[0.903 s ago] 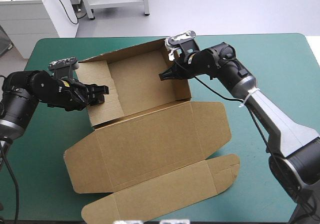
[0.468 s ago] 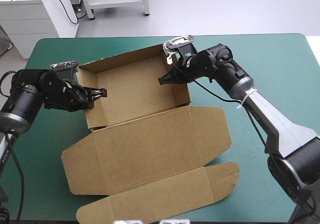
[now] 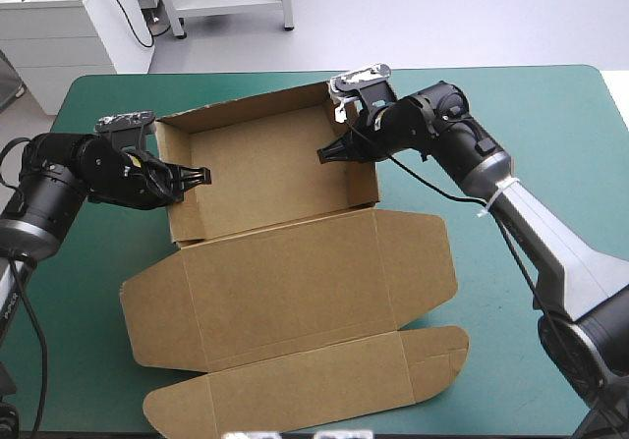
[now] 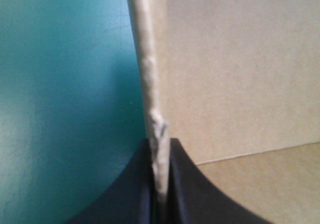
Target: Fold the box
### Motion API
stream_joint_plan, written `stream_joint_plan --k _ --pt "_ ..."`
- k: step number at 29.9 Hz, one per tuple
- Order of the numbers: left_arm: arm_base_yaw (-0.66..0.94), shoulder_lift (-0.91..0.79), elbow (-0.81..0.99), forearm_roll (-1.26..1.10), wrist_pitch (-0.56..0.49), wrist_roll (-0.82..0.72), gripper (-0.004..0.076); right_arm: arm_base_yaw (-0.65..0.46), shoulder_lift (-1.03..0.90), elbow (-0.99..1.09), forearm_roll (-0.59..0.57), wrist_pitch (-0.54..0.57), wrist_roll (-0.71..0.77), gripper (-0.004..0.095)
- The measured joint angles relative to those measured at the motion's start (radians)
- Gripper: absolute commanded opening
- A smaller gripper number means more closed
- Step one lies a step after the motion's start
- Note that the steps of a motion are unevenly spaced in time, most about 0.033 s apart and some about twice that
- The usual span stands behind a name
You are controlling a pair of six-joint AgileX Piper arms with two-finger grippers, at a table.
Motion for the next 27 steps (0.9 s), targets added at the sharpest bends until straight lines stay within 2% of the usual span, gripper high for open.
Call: stream_joint_plan --k 6,11,18,27 --pt "-0.003 0.032 -0.112 -0.020 0.036 0.032 -0.0008 0.005 -0.016 -0.003 -0.091 0.098 0.096 -0.0015" --pt "-0.042 0.106 -0.228 -0.017 0.125 0.067 -0.0008 0.012 -0.026 -0.006 -0.143 0.173 0.165 -0.0015" --pt "-0.155 0.222 -0.256 0.052 0.144 0.062 -0.0008 0.011 -0.016 -0.004 -0.205 0.270 0.216 -0.0015" --pt "-0.245 0.348 -0.264 0.178 0.168 -0.035 -0.0008 0.007 0.096 -0.002 -0.206 0.285 0.251 -0.0015"
